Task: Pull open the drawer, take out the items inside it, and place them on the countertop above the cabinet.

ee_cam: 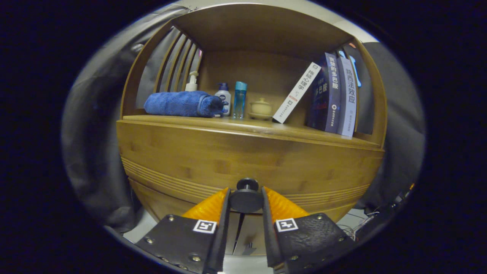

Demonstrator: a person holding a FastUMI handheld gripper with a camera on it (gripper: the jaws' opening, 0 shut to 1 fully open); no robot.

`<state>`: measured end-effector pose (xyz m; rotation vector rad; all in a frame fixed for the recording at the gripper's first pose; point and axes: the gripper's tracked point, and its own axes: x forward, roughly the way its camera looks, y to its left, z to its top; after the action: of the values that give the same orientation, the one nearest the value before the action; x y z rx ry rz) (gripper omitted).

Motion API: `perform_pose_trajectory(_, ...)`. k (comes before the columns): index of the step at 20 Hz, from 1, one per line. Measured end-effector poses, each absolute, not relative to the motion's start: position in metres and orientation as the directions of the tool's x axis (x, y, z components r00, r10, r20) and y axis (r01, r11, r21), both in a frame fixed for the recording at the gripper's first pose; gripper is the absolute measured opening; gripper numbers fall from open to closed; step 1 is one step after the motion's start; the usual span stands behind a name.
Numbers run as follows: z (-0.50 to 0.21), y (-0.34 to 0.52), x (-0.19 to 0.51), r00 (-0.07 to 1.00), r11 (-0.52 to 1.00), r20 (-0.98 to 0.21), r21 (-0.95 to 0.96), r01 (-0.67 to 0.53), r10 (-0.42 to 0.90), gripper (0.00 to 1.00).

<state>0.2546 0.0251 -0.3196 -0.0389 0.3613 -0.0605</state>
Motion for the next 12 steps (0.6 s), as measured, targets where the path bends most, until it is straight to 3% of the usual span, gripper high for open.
perform_pose_trajectory(4, -0.3195, 0.0232, 0.2511, 0.931, 0.995, -0.352, -0.005, 0.103, -0.098, 0.42)
perform_pose_trajectory(10, -0.3230, 0.0242, 0.2554, 0.917, 0.993, -0.387, 0.022, 0.116, -0.098, 0.29)
perform_pose_trajectory(12, -0.3234, 0.0232, 0.2537, 0.911, 0.992, -0.400, 0.027, 0.123, -0.102, 0.29)
